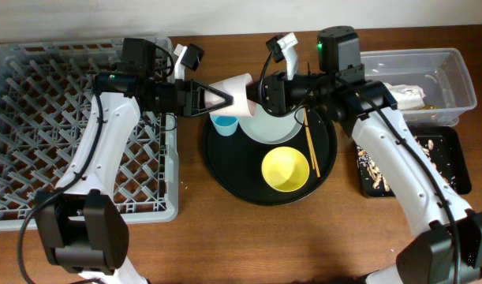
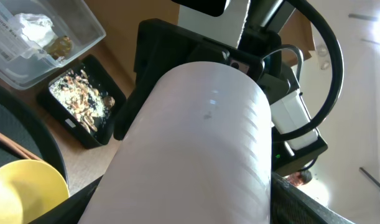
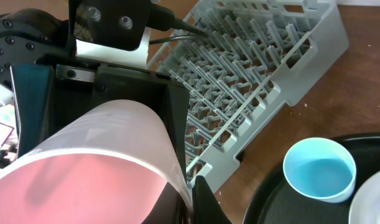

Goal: Sort waste into correct bins and load items into the dishwasher rack
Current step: 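Lift the pink cup and hand it to the left gripper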

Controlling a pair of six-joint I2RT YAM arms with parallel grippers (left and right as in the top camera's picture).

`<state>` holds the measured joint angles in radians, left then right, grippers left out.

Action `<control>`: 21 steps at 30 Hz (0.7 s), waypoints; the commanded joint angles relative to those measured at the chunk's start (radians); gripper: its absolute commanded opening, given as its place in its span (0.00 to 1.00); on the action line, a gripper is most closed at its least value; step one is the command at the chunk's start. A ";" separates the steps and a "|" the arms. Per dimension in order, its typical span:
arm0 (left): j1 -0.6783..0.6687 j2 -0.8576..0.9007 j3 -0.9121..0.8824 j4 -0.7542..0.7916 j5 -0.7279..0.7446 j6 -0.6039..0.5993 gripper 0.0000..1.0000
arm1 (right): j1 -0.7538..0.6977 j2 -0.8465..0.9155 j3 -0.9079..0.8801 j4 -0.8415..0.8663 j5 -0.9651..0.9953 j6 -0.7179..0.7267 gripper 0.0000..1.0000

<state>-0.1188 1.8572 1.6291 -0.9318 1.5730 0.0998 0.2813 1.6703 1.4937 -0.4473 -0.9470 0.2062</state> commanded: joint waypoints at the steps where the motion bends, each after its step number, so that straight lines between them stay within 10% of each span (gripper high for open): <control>1: -0.040 -0.001 0.008 -0.008 0.001 -0.009 0.72 | 0.011 0.056 -0.002 0.018 0.079 0.013 0.04; 16: -0.040 0.000 0.008 -0.012 0.001 -0.010 0.77 | 0.049 0.076 -0.002 0.093 0.121 0.065 0.04; 21: -0.040 -0.001 0.008 -0.012 0.001 -0.009 0.62 | 0.049 0.082 -0.002 0.058 0.121 0.065 0.09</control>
<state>-0.1162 1.8591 1.6287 -0.9348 1.5482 0.1013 0.3038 1.7123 1.4937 -0.3641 -0.9508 0.2760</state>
